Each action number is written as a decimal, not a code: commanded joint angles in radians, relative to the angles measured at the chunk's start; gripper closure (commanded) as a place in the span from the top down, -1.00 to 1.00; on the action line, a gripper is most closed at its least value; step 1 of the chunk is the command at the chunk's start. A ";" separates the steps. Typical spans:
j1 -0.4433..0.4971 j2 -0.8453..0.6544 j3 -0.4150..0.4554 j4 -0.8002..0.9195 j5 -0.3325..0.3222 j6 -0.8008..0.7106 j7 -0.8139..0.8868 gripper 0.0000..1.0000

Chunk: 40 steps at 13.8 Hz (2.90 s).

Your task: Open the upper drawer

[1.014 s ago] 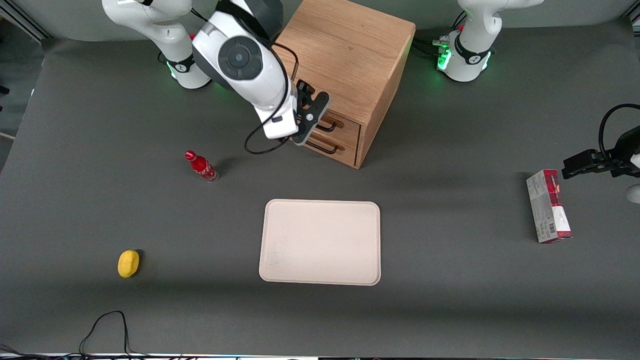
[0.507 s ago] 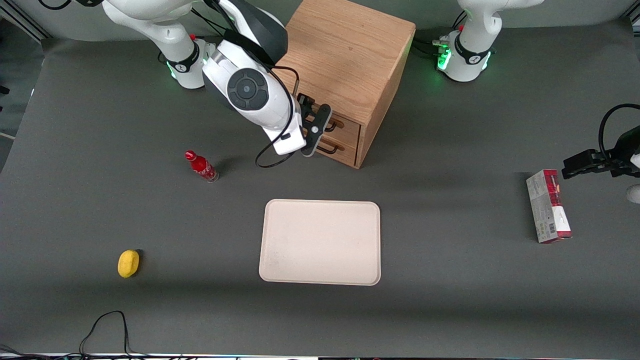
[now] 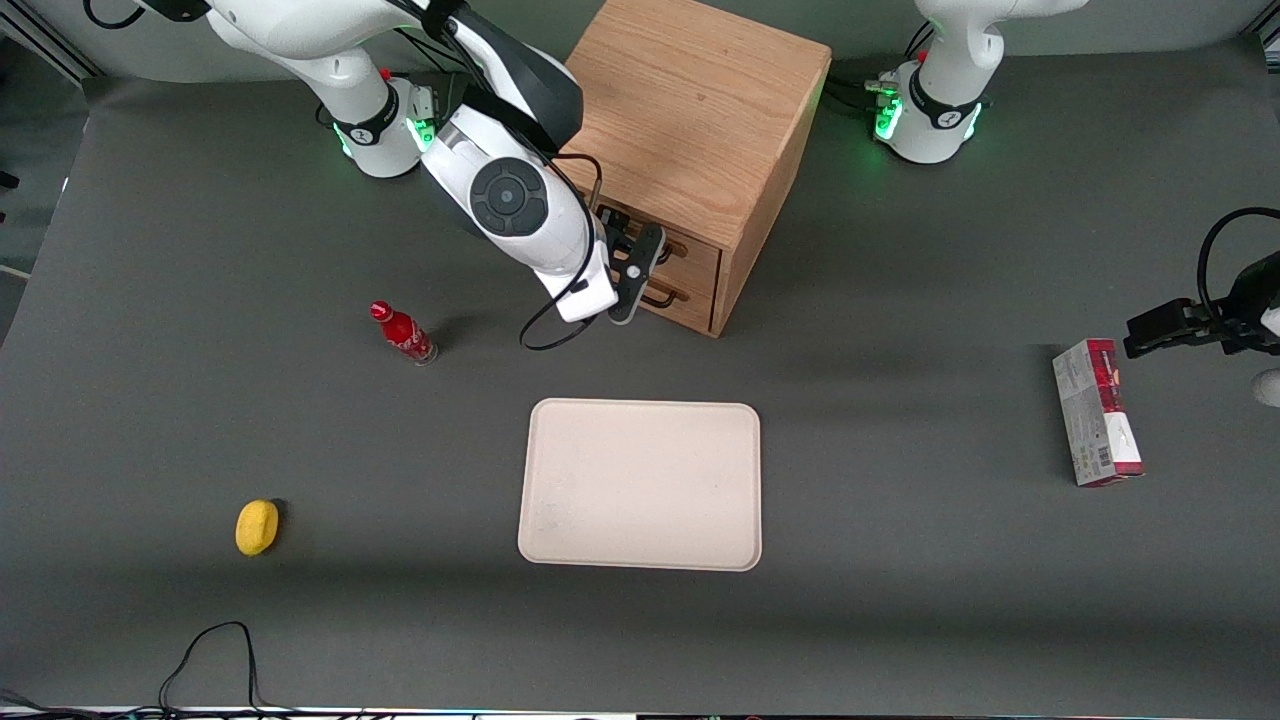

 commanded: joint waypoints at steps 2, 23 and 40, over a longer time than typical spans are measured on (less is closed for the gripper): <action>-0.004 0.016 -0.044 0.037 -0.039 0.021 -0.085 1.00; -0.007 -0.007 -0.312 0.337 -0.093 -0.017 0.027 1.00; -0.028 -0.638 -0.729 -0.193 0.005 -0.272 0.395 1.00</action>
